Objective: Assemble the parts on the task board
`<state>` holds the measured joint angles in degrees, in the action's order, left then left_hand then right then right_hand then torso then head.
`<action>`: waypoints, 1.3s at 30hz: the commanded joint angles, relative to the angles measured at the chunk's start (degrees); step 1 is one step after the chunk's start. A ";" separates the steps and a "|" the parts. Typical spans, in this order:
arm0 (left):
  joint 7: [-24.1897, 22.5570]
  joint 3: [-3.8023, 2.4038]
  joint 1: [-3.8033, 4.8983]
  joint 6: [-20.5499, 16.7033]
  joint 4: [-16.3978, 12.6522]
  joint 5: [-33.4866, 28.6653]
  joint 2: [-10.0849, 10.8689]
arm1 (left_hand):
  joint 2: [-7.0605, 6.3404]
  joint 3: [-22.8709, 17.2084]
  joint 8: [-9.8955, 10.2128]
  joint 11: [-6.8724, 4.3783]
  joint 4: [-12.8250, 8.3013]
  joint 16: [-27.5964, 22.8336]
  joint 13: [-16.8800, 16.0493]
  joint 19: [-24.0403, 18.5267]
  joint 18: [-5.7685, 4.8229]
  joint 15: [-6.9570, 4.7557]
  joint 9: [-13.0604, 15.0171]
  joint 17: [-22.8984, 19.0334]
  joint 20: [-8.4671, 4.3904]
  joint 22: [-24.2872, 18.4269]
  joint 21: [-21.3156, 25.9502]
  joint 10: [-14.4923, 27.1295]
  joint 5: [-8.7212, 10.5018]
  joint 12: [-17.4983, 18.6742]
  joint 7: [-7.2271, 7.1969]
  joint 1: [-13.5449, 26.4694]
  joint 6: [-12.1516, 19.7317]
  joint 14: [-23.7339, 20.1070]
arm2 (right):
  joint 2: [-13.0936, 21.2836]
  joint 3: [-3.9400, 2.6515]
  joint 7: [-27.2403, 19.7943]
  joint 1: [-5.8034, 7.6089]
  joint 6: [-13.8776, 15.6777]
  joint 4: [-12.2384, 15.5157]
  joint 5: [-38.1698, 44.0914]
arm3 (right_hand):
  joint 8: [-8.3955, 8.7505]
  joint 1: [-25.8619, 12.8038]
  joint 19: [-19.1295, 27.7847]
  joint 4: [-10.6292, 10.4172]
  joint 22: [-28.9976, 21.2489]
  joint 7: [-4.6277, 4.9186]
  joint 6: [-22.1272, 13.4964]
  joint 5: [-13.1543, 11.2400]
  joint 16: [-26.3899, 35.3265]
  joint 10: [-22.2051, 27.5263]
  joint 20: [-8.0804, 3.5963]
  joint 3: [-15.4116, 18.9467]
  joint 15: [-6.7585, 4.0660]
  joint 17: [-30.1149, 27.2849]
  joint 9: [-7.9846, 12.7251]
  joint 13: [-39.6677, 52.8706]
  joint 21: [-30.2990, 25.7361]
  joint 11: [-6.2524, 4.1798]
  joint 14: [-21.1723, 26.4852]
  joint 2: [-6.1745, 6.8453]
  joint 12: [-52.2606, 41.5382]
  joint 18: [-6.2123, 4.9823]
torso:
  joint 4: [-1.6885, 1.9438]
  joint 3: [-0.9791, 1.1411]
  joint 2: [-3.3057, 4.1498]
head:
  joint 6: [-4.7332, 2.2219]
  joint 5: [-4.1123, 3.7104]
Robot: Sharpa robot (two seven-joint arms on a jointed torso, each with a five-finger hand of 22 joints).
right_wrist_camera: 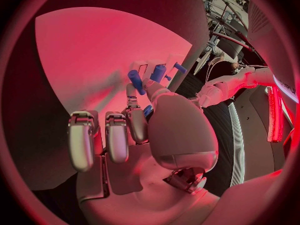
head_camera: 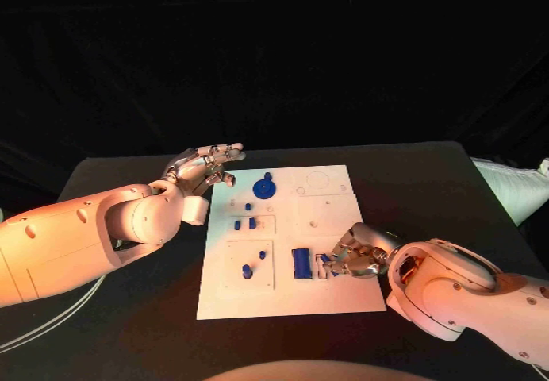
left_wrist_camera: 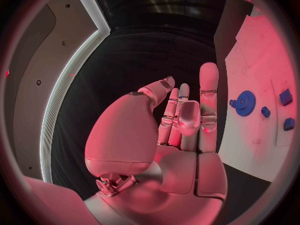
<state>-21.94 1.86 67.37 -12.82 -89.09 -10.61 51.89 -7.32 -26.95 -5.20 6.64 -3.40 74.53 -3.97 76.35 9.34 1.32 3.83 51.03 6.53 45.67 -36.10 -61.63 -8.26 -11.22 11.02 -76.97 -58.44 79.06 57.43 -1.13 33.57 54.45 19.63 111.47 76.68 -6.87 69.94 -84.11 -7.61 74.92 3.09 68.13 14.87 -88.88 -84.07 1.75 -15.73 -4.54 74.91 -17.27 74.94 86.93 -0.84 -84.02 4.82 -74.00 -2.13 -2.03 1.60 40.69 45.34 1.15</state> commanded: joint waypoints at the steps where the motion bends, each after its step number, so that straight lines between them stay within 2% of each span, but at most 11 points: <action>1: -0.30 -0.03 0.02 1.07 -0.20 0.20 -0.04 | 0.03 0.08 0.28 -0.04 -0.29 0.04 0.02 -0.35 0.78 -0.10 -0.04 -0.07 -0.02 -0.09 0.35 0.44 0.07 -0.17 -0.19 0.40 0.38 -0.45 | -0.43 0.01 0.45 -0.08 -1.76 -0.42 0.21 | -0.39 -1.06 -3.95 -0.32 11.34 -0.12 0.61 0.46 -0.32 -2.42 -0.45 0.60 -0.43 13.84 -0.25 6.72 0.29 -0.59 -5.72 -0.12 -0.38 1.09 | 0.02 0.02 0.00 | 0.05 0.07; 18: -0.26 -0.03 0.02 1.03 -0.28 0.20 -0.02 | 0.10 0.07 0.25 -0.03 -0.33 0.10 0.01 -0.37 0.79 -0.09 -0.02 -0.04 -0.01 -0.07 0.32 0.56 0.05 -0.34 -0.18 0.42 0.42 -0.45 | -1.86 0.01 0.72 -0.08 -5.53 -1.79 2.63 | -1.53 -2.79 -4.00 -1.82 11.42 -0.97 2.29 0.68 -0.29 -2.57 -0.96 2.91 -1.02 13.79 -1.66 6.78 0.33 -1.28 -5.71 -0.64 -0.24 1.10 | -0.06 0.02 -0.03 | 0.25 0.29; 26: -0.10 -0.03 0.03 1.02 -0.26 0.20 -0.08 | 0.10 0.07 0.25 -0.03 -0.33 0.10 0.01 -0.37 0.79 -0.09 -0.02 -0.04 -0.01 -0.07 0.32 0.56 0.05 -0.34 -0.18 0.42 0.42 -0.45 | -2.35 0.01 1.01 -0.08 -5.50 -2.40 4.87 | -1.96 -3.11 -4.05 -2.17 11.52 -1.25 2.73 0.46 -0.32 -2.69 -1.12 3.52 -1.20 13.85 -2.20 6.81 0.39 -1.51 -5.72 -0.85 -0.27 1.13 | 0.03 0.00 -0.02 | 0.16 0.32; 32: 0.00 -0.03 0.03 1.05 -0.24 0.20 -0.11 | 0.12 0.09 0.24 -0.02 -0.34 0.12 0.00 -0.38 0.80 -0.09 -0.01 -0.07 0.00 -0.09 0.34 0.58 0.04 -0.41 -0.15 0.46 0.44 -0.46 | -2.77 0.01 1.00 -0.07 -5.46 -2.46 5.42 | -3.06 -4.40 -4.16 -3.43 11.71 -1.80 3.72 0.20 -0.40 -3.17 -1.47 4.87 -1.58 13.96 -3.48 7.72 0.53 -1.96 -5.75 -1.38 -1.87 1.18 | 0.00 0.03 -0.03 | 0.20 0.39; 39: 0.04 -0.03 0.03 1.08 -0.25 0.20 -0.09 | 0.12 0.09 0.24 -0.02 -0.34 0.12 0.00 -0.38 0.80 -0.09 -0.01 -0.07 0.00 -0.09 0.34 0.58 0.04 -0.41 -0.15 0.46 0.44 -0.46 | -2.98 0.01 0.91 -0.07 -5.70 -2.40 5.54 | -3.92 -5.64 -4.29 -4.81 11.96 -2.12 3.89 1.70 -0.55 -3.44 -1.78 6.64 -1.87 14.21 -4.73 8.18 0.70 -2.26 -5.80 -1.62 -2.58 1.25 | -0.07 0.02 -0.03 | 0.26 0.44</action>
<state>-21.75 1.86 67.38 -12.80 -89.21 -10.61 51.86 -7.32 -26.95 -5.20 6.43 -3.40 74.53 -3.97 76.35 9.34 1.32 3.83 51.04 6.53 45.67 -36.10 -61.42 -8.26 -11.53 10.83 -76.97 -58.24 79.06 54.61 -1.16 34.32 54.47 15.14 109.00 81.12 -10.44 64.88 -83.91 -12.45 74.95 1.21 71.66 16.32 -89.10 -84.45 0.30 -9.34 -6.06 74.94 -21.94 74.92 87.43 -2.27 -84.13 3.26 -76.42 -1.25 -2.04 1.61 40.67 45.55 1.58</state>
